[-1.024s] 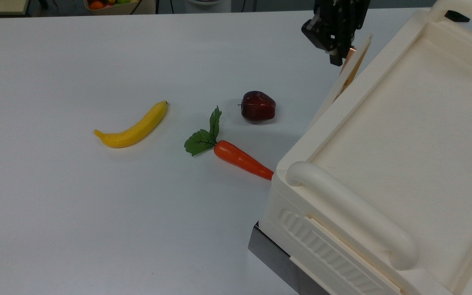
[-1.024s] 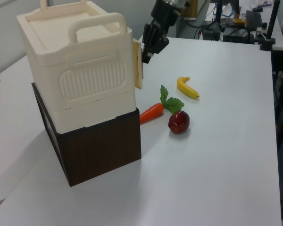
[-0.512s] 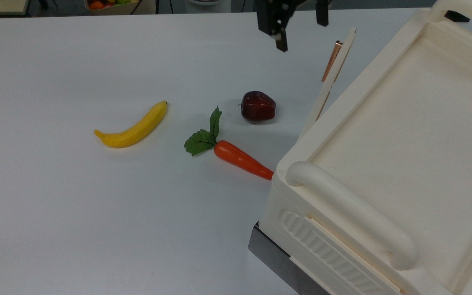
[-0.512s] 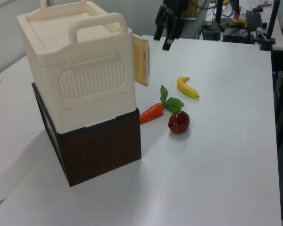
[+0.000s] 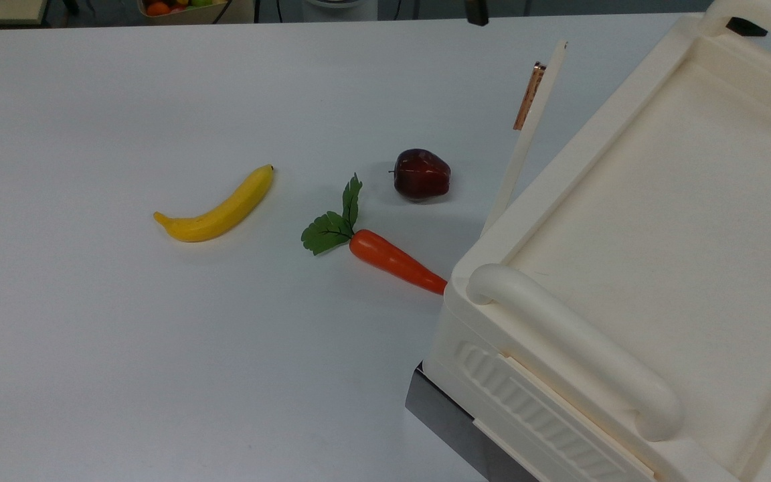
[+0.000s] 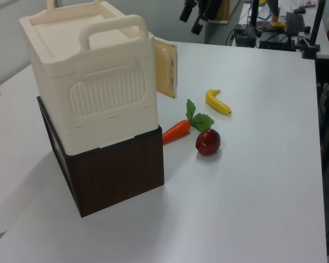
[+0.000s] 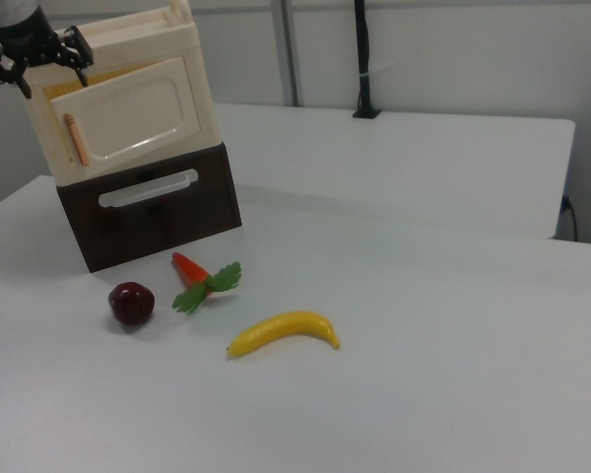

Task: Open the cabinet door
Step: 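Pull the door edge outward, swinging it away from the cabinet, then push the door further around its hinge until fully open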

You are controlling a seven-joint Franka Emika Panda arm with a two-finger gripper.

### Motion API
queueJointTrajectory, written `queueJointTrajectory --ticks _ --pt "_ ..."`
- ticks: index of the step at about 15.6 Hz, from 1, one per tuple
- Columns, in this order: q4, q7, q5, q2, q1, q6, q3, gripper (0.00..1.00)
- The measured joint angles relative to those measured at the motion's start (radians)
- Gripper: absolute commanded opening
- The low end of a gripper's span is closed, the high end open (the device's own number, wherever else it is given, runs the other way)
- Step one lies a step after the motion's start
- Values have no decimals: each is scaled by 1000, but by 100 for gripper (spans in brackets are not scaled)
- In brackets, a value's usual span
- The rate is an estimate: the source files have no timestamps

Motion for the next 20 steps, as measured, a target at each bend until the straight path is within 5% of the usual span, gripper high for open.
queueJointTrajectory --ticks 4,10,16,20 --pt "-4 1 0 20 24 78 54 100" --pt "-47 2 0 66 67 183 64 100" --pt "-67 42 0 64 -3 171 41 100" --pt "-67 71 -1 41 -23 60 -37 100"
